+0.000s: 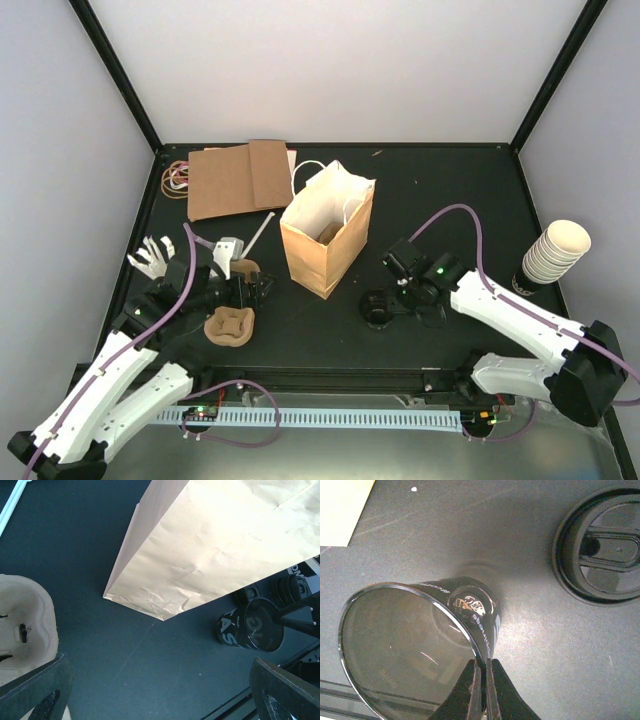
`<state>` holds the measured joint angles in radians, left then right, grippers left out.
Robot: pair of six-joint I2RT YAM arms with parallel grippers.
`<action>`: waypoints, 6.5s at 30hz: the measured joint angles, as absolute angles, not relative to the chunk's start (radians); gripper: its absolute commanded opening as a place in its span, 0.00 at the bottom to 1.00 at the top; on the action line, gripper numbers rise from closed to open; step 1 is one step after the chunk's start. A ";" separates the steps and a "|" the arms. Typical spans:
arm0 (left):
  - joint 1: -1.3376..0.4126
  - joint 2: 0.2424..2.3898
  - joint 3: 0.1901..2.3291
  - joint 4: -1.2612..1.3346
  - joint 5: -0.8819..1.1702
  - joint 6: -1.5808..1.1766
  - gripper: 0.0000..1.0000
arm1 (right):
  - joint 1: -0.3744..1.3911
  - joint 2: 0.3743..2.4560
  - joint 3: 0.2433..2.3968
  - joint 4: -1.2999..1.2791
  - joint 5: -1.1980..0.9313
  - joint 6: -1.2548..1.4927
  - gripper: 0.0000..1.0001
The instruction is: Pack the takeout coffee
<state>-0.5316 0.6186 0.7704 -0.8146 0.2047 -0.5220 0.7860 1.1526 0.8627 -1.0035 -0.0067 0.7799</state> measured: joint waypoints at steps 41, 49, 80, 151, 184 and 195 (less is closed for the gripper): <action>-0.532 0.648 0.797 -0.801 0.210 -0.507 0.99 | 0.790 1.127 0.907 -1.011 0.029 0.703 0.56; -0.531 0.648 0.804 -0.807 0.212 -0.500 0.99 | 0.789 1.098 0.988 -1.060 0.096 0.681 0.67; -0.532 0.681 0.806 -0.801 0.161 -0.313 0.99 | 0.448 1.098 0.786 -0.931 0.114 0.691 0.98; -0.532 0.668 0.781 -0.768 0.202 -0.295 0.99 | 0.384 1.261 0.812 -0.846 0.039 0.606 0.79; -0.983 0.768 0.572 -0.399 0.236 -0.725 0.97 | 0.775 1.083 0.970 -1.125 -0.022 0.559 0.76; -1.030 0.881 0.508 -0.221 0.186 -0.839 0.67 | 0.818 1.127 0.970 -1.121 -0.026 0.554 0.76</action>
<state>-1.0298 0.8814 0.5076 -0.2207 0.1856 -0.8387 0.8185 1.1275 0.9703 -1.1210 -0.0257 0.5541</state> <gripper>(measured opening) 0.715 0.766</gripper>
